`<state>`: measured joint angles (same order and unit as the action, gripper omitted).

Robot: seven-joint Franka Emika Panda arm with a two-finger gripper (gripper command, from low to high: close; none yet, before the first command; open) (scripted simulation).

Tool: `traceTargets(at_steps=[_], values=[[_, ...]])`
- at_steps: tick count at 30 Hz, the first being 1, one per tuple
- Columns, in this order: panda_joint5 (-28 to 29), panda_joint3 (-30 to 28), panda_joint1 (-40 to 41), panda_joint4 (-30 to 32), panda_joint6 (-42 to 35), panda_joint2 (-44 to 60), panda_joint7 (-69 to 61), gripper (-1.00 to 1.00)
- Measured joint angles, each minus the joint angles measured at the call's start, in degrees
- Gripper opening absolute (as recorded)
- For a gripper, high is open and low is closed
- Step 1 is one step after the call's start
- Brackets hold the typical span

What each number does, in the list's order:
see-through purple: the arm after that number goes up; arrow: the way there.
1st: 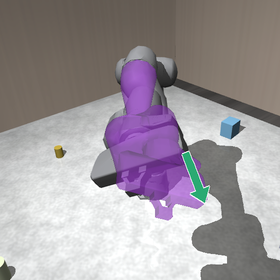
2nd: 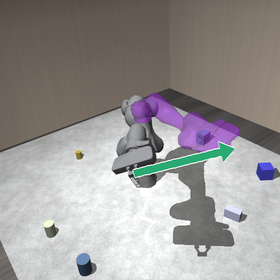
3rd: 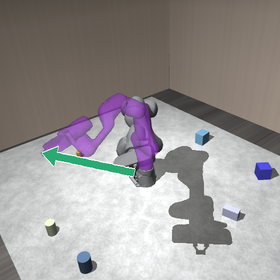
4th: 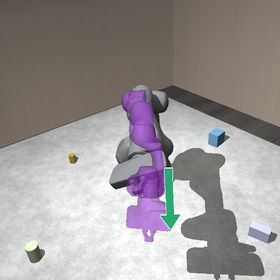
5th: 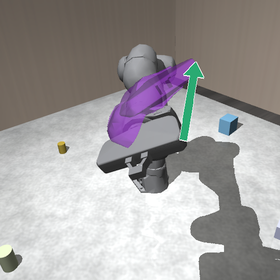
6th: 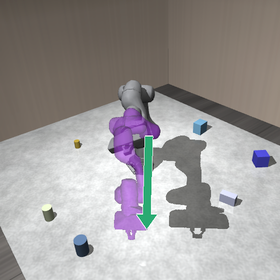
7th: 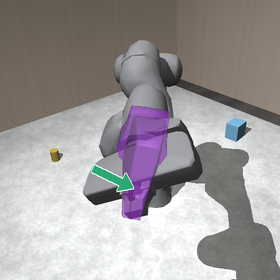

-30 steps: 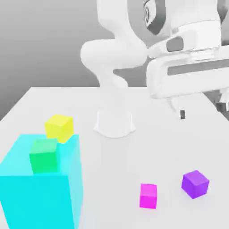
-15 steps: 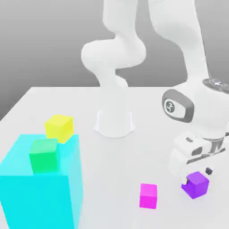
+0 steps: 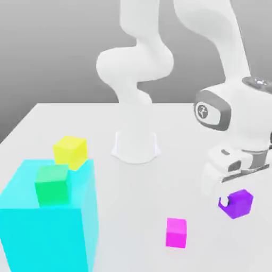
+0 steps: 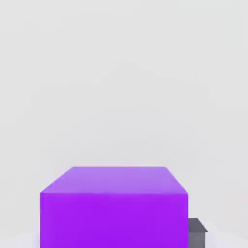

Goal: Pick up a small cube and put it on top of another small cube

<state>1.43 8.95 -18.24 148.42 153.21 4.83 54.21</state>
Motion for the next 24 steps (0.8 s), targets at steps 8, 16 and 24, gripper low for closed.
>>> traceTargets(at_steps=[8, 16, 24], values=[[-2.70, -6.01, 11.28, -3.19, -14.90, -11.79, -5.19, -1.00], [-0.03, -14.16, 20.69, -6.42, -29.75, -23.47, -6.48, -1.00], [2.80, -19.00, 27.28, -3.63, -31.36, -28.01, -6.49, -1.00]])
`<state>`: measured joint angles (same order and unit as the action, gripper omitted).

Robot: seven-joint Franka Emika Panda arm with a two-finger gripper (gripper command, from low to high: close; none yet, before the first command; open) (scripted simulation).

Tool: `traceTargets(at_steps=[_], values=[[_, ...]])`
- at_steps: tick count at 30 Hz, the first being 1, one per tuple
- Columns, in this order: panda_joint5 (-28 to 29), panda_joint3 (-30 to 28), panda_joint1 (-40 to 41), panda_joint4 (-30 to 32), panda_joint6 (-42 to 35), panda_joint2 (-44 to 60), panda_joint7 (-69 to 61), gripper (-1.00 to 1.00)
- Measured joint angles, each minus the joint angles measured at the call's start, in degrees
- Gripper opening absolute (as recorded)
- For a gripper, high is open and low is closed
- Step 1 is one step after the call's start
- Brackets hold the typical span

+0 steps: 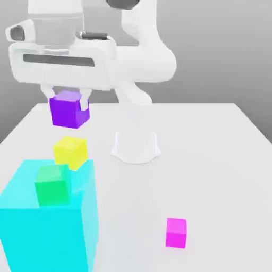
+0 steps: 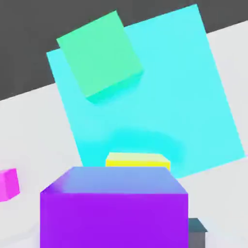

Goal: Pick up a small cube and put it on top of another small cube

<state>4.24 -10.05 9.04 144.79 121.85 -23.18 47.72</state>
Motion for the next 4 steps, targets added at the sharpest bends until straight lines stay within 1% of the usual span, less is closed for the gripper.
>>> traceTargets(at_steps=[1, 4], values=[[-0.01, -0.03, 0.18, 1.14, 1.77, 0.66, -0.05, 1.00], [-0.01, -0.03, 0.18, 1.14, 1.77, 0.66, -0.05, 1.00]])
